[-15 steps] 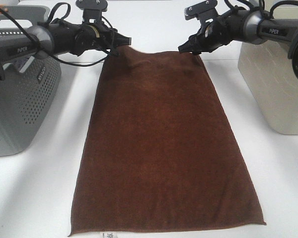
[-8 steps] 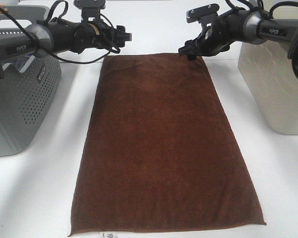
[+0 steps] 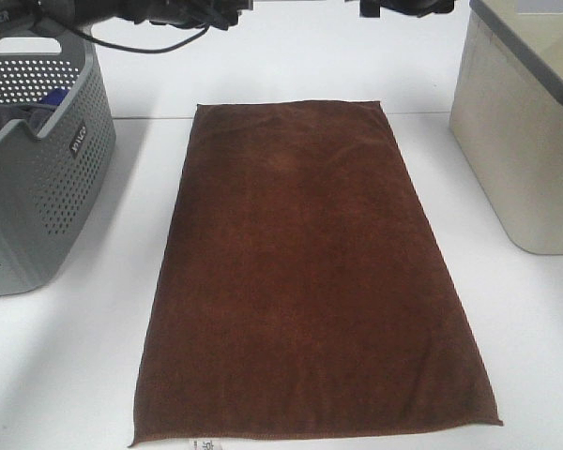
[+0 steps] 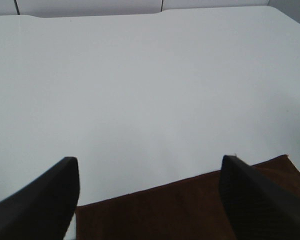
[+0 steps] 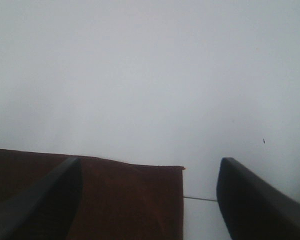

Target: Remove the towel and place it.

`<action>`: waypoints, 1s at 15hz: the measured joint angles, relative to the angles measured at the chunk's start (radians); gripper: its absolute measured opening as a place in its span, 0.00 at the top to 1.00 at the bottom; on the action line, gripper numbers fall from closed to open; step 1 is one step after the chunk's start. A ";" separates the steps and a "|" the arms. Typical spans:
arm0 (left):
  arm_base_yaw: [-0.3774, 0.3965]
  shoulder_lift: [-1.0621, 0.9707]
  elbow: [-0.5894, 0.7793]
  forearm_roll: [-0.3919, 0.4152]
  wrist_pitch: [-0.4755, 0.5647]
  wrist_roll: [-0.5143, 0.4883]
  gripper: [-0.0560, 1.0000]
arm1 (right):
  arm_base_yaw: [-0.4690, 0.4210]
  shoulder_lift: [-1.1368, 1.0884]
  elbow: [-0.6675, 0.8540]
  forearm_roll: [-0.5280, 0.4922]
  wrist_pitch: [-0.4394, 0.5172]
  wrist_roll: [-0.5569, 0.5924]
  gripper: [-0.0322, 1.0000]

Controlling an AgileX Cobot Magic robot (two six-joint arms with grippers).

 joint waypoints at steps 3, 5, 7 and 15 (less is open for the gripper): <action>-0.017 -0.107 0.000 0.000 0.200 0.053 0.25 | 0.000 -0.119 0.000 0.092 0.128 -0.084 0.28; -0.019 -0.212 0.000 0.000 0.410 0.094 0.25 | 0.000 -0.219 0.000 0.170 0.319 -0.157 0.28; -0.019 -0.294 -0.001 0.000 0.560 0.125 0.25 | 0.000 -0.266 0.000 0.182 0.465 -0.169 0.28; -0.019 -0.423 -0.003 0.046 0.962 0.148 0.25 | 0.001 -0.333 0.024 0.185 0.777 -0.172 0.28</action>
